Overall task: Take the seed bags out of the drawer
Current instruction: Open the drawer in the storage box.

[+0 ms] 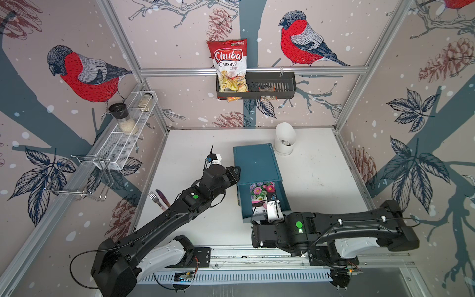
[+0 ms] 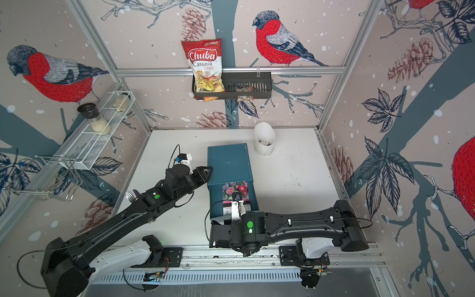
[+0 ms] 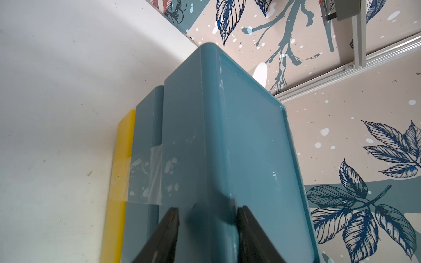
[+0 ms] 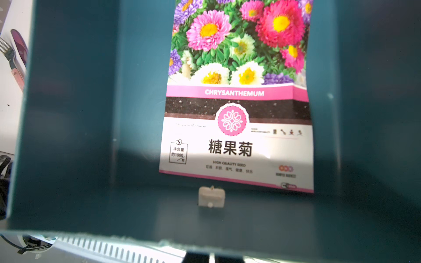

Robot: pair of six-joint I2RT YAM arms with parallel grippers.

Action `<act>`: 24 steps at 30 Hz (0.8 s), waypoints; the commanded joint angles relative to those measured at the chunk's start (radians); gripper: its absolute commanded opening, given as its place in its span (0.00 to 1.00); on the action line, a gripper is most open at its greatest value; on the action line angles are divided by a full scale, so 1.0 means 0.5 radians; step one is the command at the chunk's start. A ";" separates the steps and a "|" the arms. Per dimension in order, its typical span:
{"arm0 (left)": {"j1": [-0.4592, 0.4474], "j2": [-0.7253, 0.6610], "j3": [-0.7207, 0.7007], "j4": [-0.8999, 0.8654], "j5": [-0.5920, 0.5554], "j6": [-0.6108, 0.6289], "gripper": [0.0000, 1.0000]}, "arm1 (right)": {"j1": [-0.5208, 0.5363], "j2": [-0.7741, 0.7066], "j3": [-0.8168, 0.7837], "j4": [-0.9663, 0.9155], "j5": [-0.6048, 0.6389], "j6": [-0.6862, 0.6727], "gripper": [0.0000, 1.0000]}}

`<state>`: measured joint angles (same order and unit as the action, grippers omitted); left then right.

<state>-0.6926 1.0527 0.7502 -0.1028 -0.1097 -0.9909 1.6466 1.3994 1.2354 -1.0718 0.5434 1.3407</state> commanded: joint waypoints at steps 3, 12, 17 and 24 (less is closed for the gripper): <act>0.051 0.077 -0.005 -0.438 -0.180 0.164 0.43 | -0.042 -0.021 -0.001 0.148 0.084 -0.043 0.00; 0.210 0.075 0.054 -0.353 -0.051 0.305 0.43 | -0.078 0.102 0.125 0.006 0.083 0.003 0.00; 0.210 0.065 0.020 -0.315 0.049 0.313 0.44 | -0.039 0.155 0.154 0.004 0.074 0.043 0.22; 0.212 -0.007 0.091 -0.314 0.111 0.407 0.54 | 0.146 0.273 0.485 -0.375 0.241 0.134 0.75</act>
<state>-0.5907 1.0580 0.7792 -0.1101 -0.0658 -0.8455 1.6886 1.5208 1.4170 -1.1236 0.5892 1.3617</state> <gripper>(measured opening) 0.531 0.764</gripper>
